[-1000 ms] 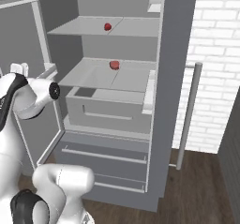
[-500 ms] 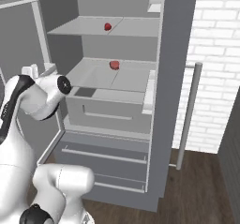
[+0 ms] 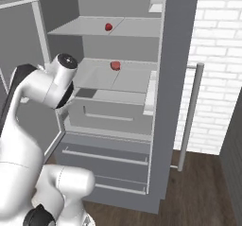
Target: Take the strawberry from the fridge and place it on top of the pancake, located on the dining counter.
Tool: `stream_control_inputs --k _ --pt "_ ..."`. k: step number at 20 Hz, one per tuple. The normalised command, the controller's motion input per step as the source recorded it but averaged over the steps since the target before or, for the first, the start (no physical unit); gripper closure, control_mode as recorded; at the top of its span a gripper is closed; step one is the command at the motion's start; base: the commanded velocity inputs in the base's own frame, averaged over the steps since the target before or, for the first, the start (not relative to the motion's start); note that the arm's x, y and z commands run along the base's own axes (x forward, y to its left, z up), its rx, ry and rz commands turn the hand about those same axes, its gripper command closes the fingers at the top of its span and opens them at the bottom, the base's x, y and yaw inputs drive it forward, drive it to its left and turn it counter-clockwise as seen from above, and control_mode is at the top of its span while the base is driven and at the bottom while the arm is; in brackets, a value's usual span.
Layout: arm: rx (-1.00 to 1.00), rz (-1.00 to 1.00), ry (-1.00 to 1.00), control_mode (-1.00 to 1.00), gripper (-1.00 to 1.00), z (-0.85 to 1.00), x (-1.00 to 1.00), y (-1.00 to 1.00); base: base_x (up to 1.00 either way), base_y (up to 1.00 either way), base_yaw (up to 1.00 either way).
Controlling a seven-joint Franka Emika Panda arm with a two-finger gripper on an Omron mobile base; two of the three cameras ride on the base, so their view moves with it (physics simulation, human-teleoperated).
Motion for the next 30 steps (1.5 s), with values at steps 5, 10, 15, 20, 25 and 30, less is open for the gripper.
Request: stream_control_inputs --k 5,10,15,20,25,30 --pt "-0.58 0.41 -0.09 -1.00 -1.00 -0.01 0.00 -1.00 0.00 0.00 0.00" --pt "-0.63 0.39 -0.07 -1.00 -1.00 -0.10 -0.15 -0.86 0.00 0.00 0.00" --pt "-0.33 0.13 0.04 -1.00 -1.00 -0.20 -0.63 -0.01 0.00 0.00 0.00" --pt "-0.05 0.11 -0.02 -1.00 -1.00 -0.16 -0.69 0.01 0.00 0.00 0.00" --pt "0.05 0.00 -0.01 -1.00 -1.00 -0.14 -0.50 0.01 0.00 0.00 0.00" --pt "0.17 -0.01 -0.03 -1.00 -1.00 -0.09 -0.64 0.00 0.00 0.00 0.00"
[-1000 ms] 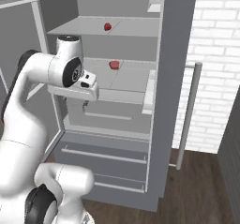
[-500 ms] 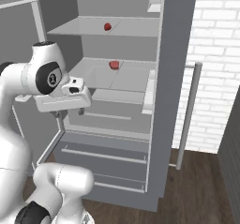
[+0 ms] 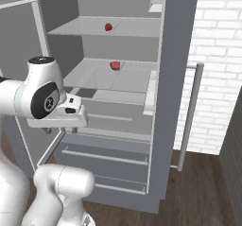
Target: Take the strawberry from the fridge and place it on top of the pancake, located on the dining counter.
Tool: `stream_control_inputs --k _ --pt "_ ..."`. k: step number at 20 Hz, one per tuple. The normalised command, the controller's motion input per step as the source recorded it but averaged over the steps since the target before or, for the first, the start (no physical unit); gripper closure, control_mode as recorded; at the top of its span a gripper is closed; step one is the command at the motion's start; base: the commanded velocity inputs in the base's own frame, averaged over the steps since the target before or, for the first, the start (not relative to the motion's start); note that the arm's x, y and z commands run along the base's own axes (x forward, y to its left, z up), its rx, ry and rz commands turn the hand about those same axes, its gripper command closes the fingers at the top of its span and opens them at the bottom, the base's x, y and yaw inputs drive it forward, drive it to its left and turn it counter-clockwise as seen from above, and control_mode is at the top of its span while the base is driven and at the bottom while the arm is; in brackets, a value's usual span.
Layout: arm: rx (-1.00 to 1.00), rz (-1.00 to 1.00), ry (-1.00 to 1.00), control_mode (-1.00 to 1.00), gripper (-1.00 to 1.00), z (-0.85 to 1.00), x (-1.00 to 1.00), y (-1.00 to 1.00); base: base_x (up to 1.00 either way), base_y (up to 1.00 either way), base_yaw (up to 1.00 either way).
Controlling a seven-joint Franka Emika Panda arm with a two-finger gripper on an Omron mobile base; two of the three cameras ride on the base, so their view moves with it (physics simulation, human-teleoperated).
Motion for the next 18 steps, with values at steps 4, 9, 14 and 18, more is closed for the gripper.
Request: stream_control_inputs --k 4,9,14,18 --pt "0.04 -0.06 -0.11 -1.00 -1.00 -0.14 -0.39 0.04 0.00 0.00 0.00" --pt "0.00 -0.12 -0.07 -1.00 -1.00 -0.17 -0.02 0.04 0.00 0.00 0.00" --pt "0.00 -0.13 -0.11 -1.00 -1.00 -0.24 0.00 0.00 0.00 0.00 0.00" --pt "0.00 -0.06 -0.02 -1.00 -1.00 -0.10 0.00 0.00 0.00 0.00 0.00"
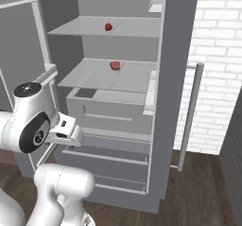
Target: Take the strawberry from the fridge and place it on top of the pancake, located on the dining counter.
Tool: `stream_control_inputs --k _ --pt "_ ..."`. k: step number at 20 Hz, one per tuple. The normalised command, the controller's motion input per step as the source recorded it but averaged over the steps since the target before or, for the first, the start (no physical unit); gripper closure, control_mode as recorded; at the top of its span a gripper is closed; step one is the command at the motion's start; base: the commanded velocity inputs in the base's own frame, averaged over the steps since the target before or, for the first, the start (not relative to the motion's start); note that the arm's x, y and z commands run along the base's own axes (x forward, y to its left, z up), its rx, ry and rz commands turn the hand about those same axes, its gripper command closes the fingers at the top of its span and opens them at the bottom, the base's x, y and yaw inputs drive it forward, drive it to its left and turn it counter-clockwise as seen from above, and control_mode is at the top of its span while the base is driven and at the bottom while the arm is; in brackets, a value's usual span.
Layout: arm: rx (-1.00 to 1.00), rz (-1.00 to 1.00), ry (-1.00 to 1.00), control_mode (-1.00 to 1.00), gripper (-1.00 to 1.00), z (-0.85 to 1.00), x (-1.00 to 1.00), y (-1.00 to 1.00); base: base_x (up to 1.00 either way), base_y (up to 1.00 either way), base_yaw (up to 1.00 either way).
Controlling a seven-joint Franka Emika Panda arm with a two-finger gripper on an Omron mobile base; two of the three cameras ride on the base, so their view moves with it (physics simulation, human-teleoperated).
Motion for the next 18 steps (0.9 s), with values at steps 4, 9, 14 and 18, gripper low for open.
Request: stream_control_inputs --k 4,9,14,18 --pt "0.00 0.00 0.00 -1.00 -1.00 0.00 0.00 0.00 0.00 0.00 0.00" --pt "0.00 0.00 0.00 -1.00 -1.00 0.00 0.00 0.00 0.00 0.00 0.00" --pt "0.00 0.00 0.00 1.00 -1.00 0.00 0.01 0.00 0.30 0.00 0.00" --pt "0.00 0.00 0.00 1.00 -1.00 0.00 0.00 0.00 0.68 0.02 0.00"
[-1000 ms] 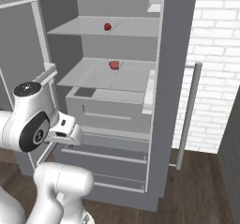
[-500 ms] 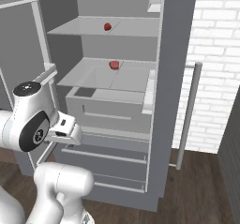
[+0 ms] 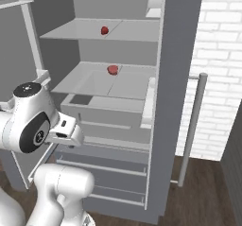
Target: Take the strawberry from the fridge and place it on top of the pancake, located on the dining counter.
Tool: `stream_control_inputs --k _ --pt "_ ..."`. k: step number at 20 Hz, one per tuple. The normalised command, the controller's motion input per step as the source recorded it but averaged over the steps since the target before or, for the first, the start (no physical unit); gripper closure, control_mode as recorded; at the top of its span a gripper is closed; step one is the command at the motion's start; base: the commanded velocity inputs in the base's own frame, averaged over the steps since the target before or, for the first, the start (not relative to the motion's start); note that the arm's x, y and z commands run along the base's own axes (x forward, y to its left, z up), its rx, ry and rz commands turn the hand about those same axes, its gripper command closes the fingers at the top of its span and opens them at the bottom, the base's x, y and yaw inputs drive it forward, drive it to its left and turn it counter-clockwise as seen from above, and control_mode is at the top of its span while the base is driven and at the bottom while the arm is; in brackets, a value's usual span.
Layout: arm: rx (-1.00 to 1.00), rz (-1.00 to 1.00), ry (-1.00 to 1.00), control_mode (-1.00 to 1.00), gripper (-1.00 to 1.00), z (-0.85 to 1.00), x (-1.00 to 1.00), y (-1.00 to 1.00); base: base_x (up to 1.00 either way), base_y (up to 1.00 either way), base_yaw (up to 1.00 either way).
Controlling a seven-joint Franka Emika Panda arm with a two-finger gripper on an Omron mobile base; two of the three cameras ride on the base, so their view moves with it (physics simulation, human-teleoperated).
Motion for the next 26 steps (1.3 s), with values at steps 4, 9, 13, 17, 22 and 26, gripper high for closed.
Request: stream_control_inputs --k 4,9,13,17,22,26 --pt "0.00 0.00 0.00 1.00 -1.00 0.00 0.00 0.00 0.67 0.04 0.00" --pt "0.00 0.00 0.00 1.00 -1.00 0.00 0.00 0.00 0.62 0.00 0.00" --pt "0.00 0.00 0.00 1.00 -1.00 0.00 0.00 0.00 0.54 0.00 0.00" --pt "0.00 0.00 0.00 1.00 -1.00 0.00 0.00 0.00 0.46 0.00 0.00" --pt "0.00 0.00 0.00 1.00 -1.00 0.00 0.00 0.00 0.43 0.00 0.00" --pt "0.00 0.00 0.00 1.00 -1.00 0.00 0.00 0.00 0.16 0.00 0.00"
